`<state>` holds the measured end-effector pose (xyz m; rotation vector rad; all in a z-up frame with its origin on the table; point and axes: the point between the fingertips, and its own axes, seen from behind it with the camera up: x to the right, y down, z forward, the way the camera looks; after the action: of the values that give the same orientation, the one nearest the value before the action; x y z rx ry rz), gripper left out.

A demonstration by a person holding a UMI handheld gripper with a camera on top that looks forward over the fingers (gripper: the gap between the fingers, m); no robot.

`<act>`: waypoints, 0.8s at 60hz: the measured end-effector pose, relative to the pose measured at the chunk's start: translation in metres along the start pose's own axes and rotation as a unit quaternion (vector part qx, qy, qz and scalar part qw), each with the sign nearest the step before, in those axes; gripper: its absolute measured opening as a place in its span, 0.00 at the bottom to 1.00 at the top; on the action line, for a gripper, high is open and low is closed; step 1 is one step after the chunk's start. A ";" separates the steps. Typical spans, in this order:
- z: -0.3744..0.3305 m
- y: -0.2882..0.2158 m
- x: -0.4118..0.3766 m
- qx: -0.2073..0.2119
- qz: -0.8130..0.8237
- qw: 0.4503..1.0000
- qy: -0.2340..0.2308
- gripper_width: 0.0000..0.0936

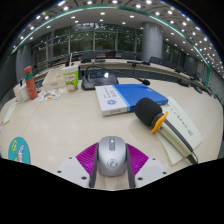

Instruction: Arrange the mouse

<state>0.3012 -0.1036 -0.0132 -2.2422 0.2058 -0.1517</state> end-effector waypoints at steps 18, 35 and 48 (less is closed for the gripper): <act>-0.049 -0.039 -0.018 0.035 -0.011 0.999 0.024 0.40; -0.164 -0.088 -0.211 0.098 -0.004 0.992 -0.079 0.39; -0.136 0.006 -0.325 0.029 -0.022 0.993 -0.116 0.39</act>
<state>-0.0418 -0.1457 0.0553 -2.1858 0.0254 0.0789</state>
